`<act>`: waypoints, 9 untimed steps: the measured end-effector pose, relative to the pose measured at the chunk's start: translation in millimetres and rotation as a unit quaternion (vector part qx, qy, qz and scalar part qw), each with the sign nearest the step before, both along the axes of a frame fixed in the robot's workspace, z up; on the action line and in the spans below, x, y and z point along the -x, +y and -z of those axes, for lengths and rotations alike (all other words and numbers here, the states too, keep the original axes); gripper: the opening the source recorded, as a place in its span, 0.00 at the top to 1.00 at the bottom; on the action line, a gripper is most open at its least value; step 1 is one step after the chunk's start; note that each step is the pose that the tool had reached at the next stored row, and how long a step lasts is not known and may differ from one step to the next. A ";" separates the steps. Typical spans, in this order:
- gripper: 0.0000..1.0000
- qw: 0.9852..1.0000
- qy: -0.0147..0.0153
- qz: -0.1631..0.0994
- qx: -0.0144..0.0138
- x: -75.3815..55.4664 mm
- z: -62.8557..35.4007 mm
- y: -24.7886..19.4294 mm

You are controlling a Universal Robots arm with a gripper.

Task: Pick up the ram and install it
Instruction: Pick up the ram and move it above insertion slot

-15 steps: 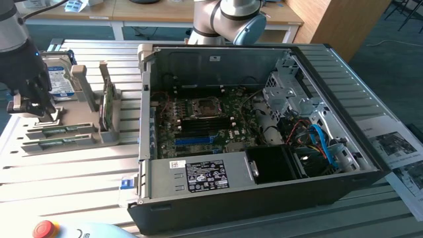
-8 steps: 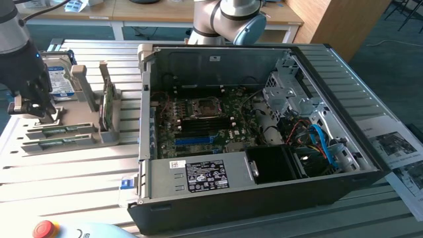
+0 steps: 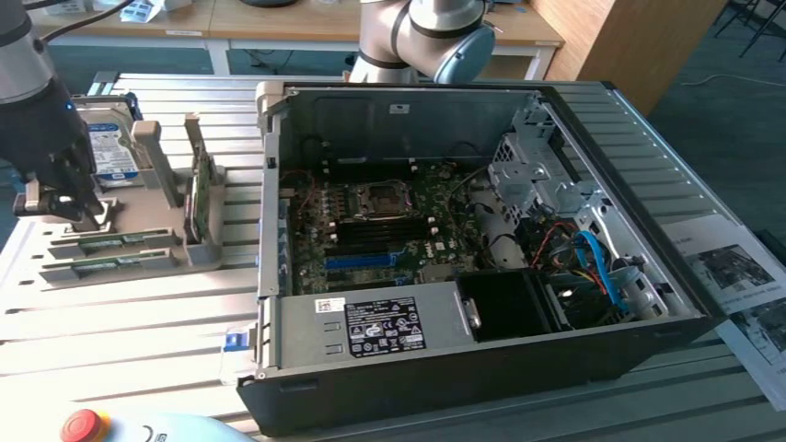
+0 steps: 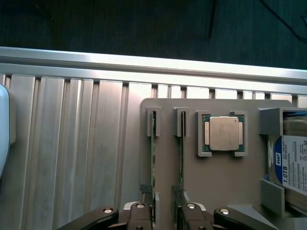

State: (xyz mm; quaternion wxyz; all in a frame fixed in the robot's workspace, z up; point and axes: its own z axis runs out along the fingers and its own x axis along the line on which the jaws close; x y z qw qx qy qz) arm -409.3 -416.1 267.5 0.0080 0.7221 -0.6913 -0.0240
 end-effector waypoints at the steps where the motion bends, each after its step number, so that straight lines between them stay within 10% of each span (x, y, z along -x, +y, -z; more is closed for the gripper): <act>1: 0.70 1.000 0.000 0.000 0.000 0.0 0.8 -0.1; 9: 0.70 1.000 0.000 0.000 0.000 0.0 11.0 -0.1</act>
